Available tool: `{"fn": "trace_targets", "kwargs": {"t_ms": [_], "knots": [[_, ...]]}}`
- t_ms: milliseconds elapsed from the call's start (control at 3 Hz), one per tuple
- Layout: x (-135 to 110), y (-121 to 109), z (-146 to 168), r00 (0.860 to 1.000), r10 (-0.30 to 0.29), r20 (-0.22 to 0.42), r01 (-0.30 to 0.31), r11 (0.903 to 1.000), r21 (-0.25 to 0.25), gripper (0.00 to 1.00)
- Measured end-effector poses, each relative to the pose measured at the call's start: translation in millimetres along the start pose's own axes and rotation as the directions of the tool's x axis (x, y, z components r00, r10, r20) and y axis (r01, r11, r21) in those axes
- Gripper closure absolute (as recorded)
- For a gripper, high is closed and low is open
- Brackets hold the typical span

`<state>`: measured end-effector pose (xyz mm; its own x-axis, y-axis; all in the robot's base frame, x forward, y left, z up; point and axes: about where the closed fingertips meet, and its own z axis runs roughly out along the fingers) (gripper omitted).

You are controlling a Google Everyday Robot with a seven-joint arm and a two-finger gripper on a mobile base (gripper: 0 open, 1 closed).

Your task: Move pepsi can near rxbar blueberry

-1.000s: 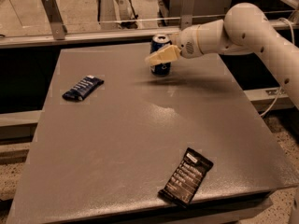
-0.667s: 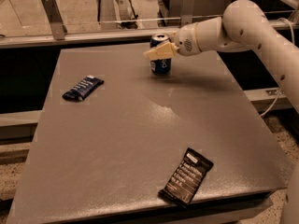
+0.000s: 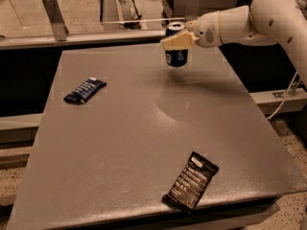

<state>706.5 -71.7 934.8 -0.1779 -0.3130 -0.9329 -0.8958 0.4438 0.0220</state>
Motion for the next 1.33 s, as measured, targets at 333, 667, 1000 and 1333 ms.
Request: {"fn": "trace_targets", "kwargs": {"t_ms": [333,667,1000,1333], "knots": [[-1.1,0.7,2.3,1.0,-0.001,0.001,0.001,1.0,-0.004,1.0],[-1.1,0.8,2.4,1.0,-0.001,0.001,0.001,1.0,-0.004,1.0],[-5.0,14.2,16.2,1.0,-0.007,0.019,0.007,0.9994,-0.034,1.0],[-14.8,44.4,37.9,0.999,-0.016,0.043,0.02,0.9957,-0.09,1.0]]}}
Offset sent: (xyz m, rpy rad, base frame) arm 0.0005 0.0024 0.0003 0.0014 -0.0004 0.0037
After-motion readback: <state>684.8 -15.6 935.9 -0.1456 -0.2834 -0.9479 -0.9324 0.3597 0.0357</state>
